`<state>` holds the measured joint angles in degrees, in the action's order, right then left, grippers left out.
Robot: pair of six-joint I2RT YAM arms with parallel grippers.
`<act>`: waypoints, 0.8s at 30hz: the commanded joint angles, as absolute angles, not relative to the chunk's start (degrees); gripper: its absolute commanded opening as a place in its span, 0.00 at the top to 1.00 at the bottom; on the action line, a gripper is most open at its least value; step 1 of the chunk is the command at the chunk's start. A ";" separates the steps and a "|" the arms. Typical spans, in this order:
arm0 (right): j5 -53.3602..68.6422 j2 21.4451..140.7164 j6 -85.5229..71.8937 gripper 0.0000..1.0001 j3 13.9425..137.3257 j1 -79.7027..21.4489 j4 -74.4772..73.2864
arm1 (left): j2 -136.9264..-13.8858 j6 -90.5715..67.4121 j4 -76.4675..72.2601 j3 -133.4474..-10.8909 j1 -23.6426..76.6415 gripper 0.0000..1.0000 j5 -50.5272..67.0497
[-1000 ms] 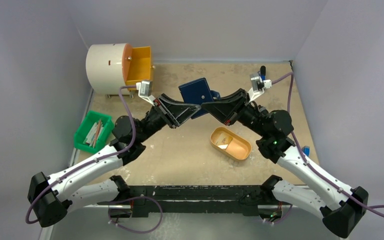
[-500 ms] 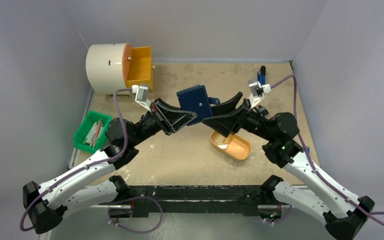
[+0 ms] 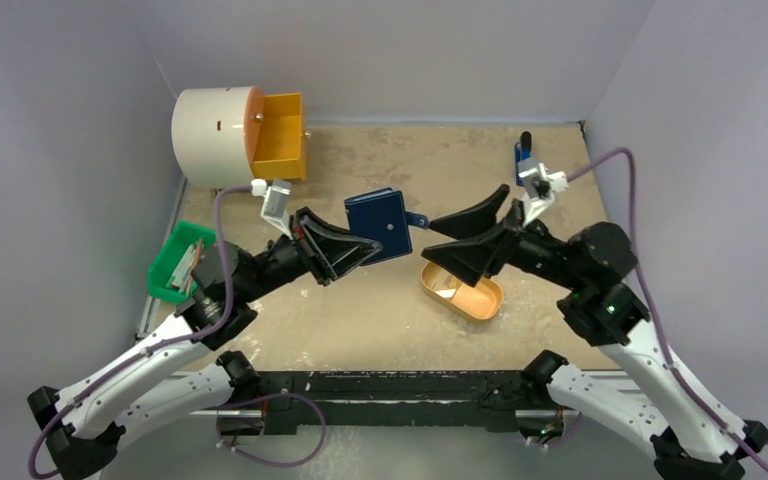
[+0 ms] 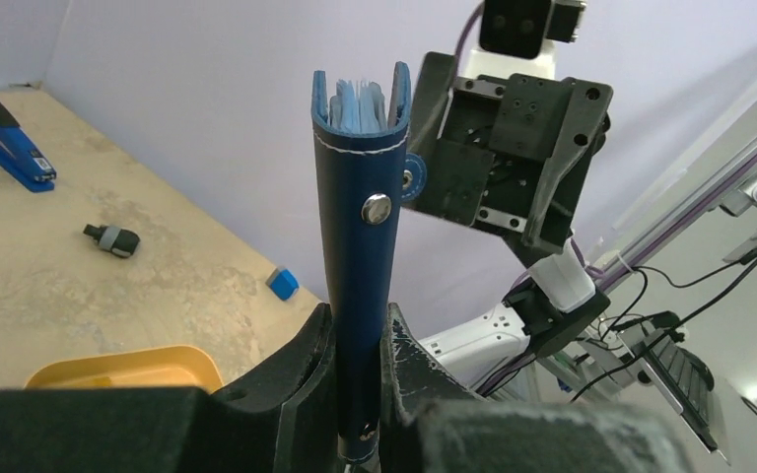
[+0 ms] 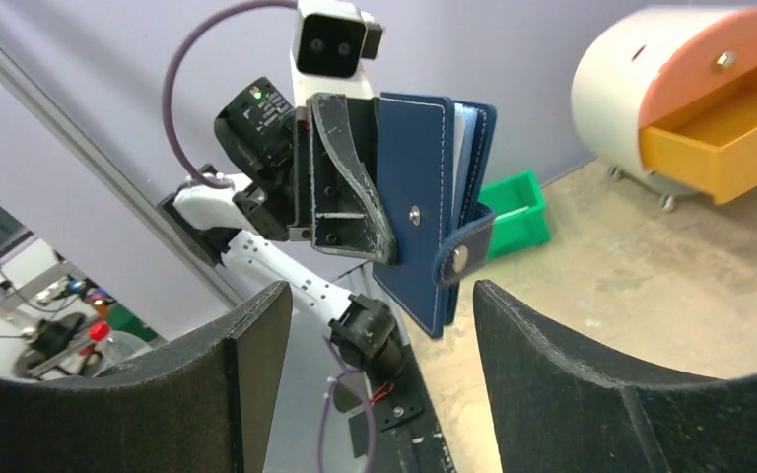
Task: Put the credit cards into the card holder
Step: Close the card holder at the center of the board.
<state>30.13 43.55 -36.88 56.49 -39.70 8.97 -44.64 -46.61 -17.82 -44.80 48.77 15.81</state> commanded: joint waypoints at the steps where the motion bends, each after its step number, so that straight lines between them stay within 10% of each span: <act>1: 24.42 40.27 -28.50 0.30 61.83 -39.61 -1.43 | -39.64 -41.23 -12.98 -48.34 48.61 1.00 14.19; 24: 17.39 49.05 -27.53 0.57 66.84 -39.65 -6.89 | -42.01 -42.24 -4.49 -49.56 48.63 1.00 8.72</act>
<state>17.43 49.47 -28.01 66.39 -39.70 -9.28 -42.57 -41.58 -1.21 -47.62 48.77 9.78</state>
